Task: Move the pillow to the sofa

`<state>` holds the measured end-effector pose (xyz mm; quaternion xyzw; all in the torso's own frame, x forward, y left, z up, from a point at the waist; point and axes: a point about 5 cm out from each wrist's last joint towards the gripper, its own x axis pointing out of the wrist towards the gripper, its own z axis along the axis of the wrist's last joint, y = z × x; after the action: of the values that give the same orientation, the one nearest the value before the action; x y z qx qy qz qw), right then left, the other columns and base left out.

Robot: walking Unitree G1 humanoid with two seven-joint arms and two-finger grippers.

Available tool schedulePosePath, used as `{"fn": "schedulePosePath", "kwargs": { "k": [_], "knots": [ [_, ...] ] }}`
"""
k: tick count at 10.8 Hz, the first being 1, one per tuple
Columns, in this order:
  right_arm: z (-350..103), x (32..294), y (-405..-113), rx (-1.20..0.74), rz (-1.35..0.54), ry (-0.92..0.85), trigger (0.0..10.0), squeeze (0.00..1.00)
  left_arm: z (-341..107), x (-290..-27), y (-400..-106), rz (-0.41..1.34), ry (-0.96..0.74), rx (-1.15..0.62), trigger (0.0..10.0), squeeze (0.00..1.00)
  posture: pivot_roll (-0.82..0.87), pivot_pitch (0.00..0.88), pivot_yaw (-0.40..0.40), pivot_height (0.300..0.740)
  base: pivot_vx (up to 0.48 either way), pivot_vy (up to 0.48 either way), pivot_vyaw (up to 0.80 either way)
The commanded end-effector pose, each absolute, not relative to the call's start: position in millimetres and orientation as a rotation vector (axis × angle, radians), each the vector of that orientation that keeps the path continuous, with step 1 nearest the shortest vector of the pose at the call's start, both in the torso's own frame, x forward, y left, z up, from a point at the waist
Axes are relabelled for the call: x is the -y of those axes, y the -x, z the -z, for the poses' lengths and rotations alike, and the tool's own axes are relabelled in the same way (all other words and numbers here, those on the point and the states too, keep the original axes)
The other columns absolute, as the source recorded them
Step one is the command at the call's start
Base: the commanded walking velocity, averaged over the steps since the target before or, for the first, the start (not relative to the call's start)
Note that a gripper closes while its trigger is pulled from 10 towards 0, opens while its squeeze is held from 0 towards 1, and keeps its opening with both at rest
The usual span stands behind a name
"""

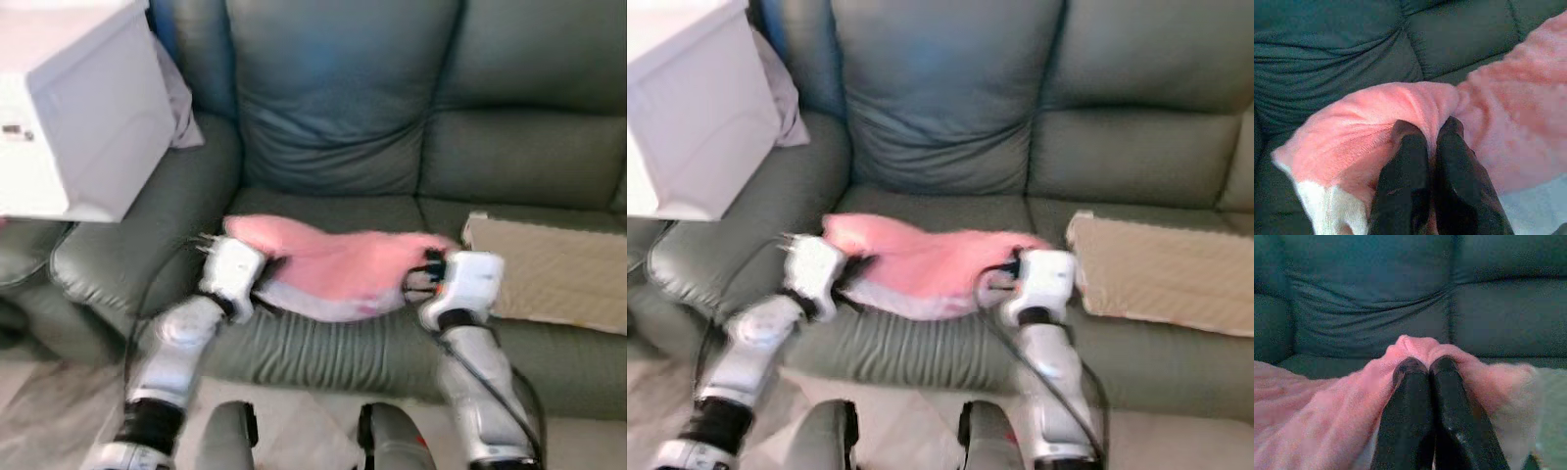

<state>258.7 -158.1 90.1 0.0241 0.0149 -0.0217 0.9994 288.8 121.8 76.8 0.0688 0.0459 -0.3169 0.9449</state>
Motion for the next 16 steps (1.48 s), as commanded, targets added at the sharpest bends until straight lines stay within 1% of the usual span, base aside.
{"fn": "schedulePosePath", "kwargs": {
  "k": [1, 3, 6, 8, 9, 10, 11, 12, 13, 14, 16],
  "knots": [
    [-96, 148, -260, -0.007, 0.015, -0.067, 10.0, 0.0, -83, -130, -291, 0.632, -0.159, -0.072, 10.0, 0.0, -0.05, 0.0, -0.003, 0.638, 0.266, 0.0, 0.0],
    [-96, 150, -260, -0.007, 0.02, -0.06, 10.0, 0.0, -82, -129, -291, 0.633, -0.157, -0.073, 10.0, 0.0, -0.06, 0.0, -0.004, 0.638, 0.27, 0.0, 0.0],
    [-97, 159, -258, -0.009, 0.046, -0.051, 10.0, 0.0, -80, -129, -285, 0.64, -0.152, -0.085, 10.0, 0.0, -0.06, 0.0, -0.004, 0.638, 0.296, 0.0, 0.0],
    [-95, 162, -259, -0.03, 0.046, -0.036, 10.0, 0.0, -81, -133, -287, 0.621, -0.162, -0.089, 10.0, 0.0, -0.05, 0.0, -0.013, 0.638, 0.0, 0.0, 0.0],
    [-92, 164, -261, -0.052, 0.042, -0.02, 10.0, 0.0, -80, -139, -292, 0.575, -0.189, -0.102, 10.0, 0.0, -0.05, 0.0, -0.017, 0.638, 0.0, 0.0, 0.0],
    [-90, 164, -267, -0.072, 0.028, -0.004, 10.0, 0.0, -74, -153, -303, 0.457, -0.163, -0.15, 10.0, 0.0, -0.04, 0.044, -0.024, 0.638, 0.0, 0.0, 0.0],
    [-90, 165, -275, -0.077, 0.023, -0.004, 10.0, 0.0, -73, -161, -311, 0.388, -0.128, -0.173, 10.0, 0.0, -0.04, 0.06, -0.025, 0.638, 0.0, 0.0, 0.0],
    [-94, 165, -294, -0.065, 0.007, 0.017, 10.0, 0.0, -73, -174, -325, 0.28, -0.08, -0.199, 10.0, 0.0, -0.04, 0.096, -0.031, 0.638, 0.0, 0.0, 0.0],
    [-96, 167, -301, -0.063, 0.011, 0.016, 10.0, 0.0, -73, -178, -329, 0.241, -0.079, -0.209, 10.0, 0.0, -0.04, 0.115, -0.036, 0.638, 0.0, 0.0, 0.0],
    [-99, 170, -319, -0.064, 0.016, 0.028, 10.0, 0.0, -70, -181, -336, 0.202, -0.09, -0.239, 10.0, 0.0, -0.03, 0.146, -0.045, 0.638, 0.0, 0.0, 0.0],
    [-98, 172, -335, -0.085, 0.017, 0.039, 10.0, 0.0, -60, -186, -336, 0.165, -0.108, -0.296, 10.0, 0.0, -0.03, 0.189, -0.046, 0.638, 0.0, 0.0, 0.0]
  ]
}}
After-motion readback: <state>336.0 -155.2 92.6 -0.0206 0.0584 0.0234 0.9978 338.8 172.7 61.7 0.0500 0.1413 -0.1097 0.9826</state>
